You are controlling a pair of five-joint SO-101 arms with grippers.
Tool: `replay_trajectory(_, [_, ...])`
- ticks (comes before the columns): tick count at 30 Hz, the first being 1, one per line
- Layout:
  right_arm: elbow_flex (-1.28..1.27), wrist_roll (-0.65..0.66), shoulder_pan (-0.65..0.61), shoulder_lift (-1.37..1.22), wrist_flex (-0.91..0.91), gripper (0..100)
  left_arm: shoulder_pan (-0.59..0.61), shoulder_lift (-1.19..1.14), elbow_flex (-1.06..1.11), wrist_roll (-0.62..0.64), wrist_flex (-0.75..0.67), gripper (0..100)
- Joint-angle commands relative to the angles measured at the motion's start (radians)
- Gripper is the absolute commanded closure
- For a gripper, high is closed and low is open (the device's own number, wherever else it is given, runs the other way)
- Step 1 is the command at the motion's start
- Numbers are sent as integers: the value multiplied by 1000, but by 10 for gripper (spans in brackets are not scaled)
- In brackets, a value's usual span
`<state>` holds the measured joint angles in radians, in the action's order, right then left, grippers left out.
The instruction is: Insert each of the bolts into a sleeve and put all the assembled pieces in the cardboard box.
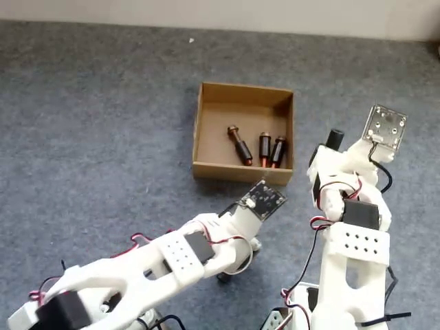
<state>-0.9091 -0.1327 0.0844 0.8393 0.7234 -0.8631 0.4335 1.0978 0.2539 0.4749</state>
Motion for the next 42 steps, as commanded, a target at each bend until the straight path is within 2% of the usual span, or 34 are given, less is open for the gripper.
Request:
replay_trajectory(1, [45,-3,10,25,-33,995,-12,-137,-130,21,-5,894])
replay_trajectory(10, [45,-2,10,25,-33,995,-10,-358,-334,23,189,901])
replay_trajectory(15, [45,0,7,25,-33,995,18,-369,-344,17,201,998])
replay_trajectory(24, [45,0,7,25,-33,995,102,-369,-344,23,212,899])
replay_trajectory(29, [45,0,5,25,-33,995,96,-367,-409,25,336,840])
replay_trajectory(33, [45,0,5,25,-33,995,101,-378,-458,25,405,832])
replay_trajectory(42, [45,0,5,25,-33,995,22,-380,-435,21,402,836])
